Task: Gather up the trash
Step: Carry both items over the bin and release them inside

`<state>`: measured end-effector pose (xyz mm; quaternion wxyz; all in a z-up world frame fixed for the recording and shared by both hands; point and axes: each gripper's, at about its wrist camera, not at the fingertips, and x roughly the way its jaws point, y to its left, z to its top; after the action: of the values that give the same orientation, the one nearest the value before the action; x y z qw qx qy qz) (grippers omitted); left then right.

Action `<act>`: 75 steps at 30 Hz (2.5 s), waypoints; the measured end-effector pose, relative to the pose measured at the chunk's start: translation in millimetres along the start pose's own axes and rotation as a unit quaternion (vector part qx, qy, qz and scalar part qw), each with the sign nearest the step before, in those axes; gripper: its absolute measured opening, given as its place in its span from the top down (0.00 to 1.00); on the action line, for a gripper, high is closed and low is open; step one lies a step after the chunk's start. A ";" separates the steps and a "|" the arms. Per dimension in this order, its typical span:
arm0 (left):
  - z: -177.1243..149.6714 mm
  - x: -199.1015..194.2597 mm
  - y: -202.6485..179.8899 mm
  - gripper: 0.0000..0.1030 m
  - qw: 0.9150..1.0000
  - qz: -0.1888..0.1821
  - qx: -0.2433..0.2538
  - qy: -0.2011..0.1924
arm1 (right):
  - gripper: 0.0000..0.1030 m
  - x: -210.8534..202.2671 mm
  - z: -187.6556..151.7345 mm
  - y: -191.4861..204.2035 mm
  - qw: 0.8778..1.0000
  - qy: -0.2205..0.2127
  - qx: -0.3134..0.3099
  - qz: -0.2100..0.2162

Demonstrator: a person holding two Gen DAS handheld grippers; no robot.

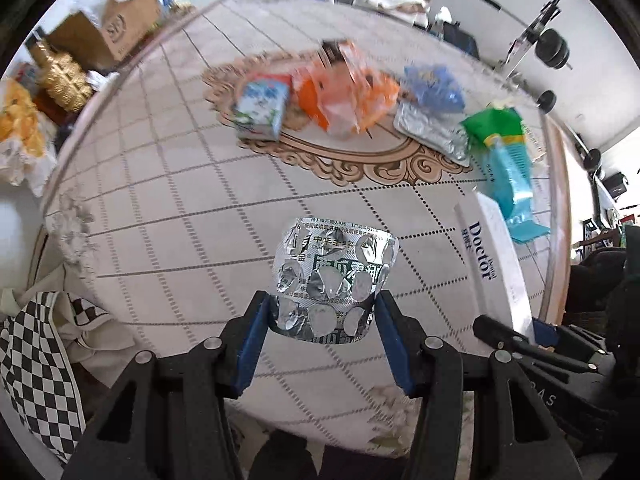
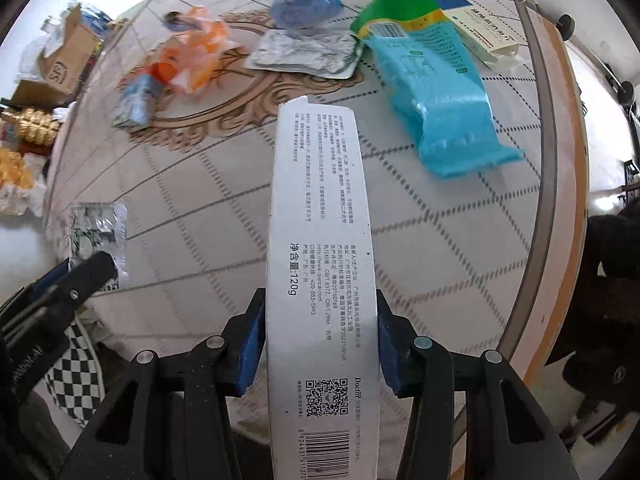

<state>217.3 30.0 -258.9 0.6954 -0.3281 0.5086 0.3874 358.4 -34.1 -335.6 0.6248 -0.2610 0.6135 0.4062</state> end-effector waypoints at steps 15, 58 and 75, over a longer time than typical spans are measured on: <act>-142.6 -28.3 160.6 0.51 0.998 -0.048 -0.047 0.003 | 0.51 -9.5 -200.7 108.1 0.997 0.031 -0.018 0.063; -295.8 315.6 290.4 0.02 0.974 0.077 -0.125 0.173 | 0.00 389.9 -255.5 144.2 0.987 0.105 -0.092 -0.079; -302.8 122.5 265.6 0.02 0.979 0.068 -0.127 0.145 | 0.00 182.1 -280.7 178.1 0.988 0.081 -0.117 -0.058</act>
<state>-129.4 -73.6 -474.1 0.5394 -0.4307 0.5716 0.4436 40.1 -136.4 -514.3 0.5602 -0.3997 0.5943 0.4162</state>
